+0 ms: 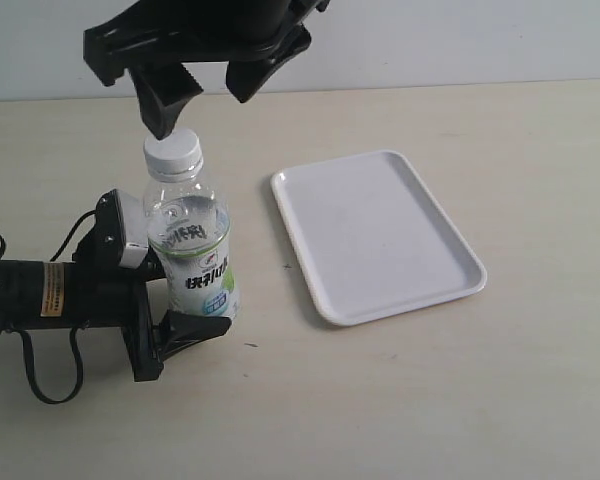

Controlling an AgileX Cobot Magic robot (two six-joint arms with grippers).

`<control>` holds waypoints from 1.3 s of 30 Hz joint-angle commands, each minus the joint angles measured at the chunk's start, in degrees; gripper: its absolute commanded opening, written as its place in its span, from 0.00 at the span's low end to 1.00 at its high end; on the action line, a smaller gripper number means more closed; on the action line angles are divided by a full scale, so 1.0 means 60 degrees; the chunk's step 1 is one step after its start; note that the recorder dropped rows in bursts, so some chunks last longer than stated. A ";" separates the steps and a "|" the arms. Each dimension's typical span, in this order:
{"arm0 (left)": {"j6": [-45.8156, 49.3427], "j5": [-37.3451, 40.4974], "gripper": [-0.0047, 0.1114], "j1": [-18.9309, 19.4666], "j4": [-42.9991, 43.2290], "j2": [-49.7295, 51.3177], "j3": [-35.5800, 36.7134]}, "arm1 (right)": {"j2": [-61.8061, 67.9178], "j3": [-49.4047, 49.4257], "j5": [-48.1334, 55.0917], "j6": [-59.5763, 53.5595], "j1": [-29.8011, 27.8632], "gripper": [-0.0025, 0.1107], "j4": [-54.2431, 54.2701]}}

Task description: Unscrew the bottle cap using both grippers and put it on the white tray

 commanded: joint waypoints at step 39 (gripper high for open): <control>-0.0079 -0.0085 0.04 -0.0042 0.0031 -0.0069 -0.0025 | 0.0607 -0.0040 -0.0933 0.0221 0.0009 0.63 0.0335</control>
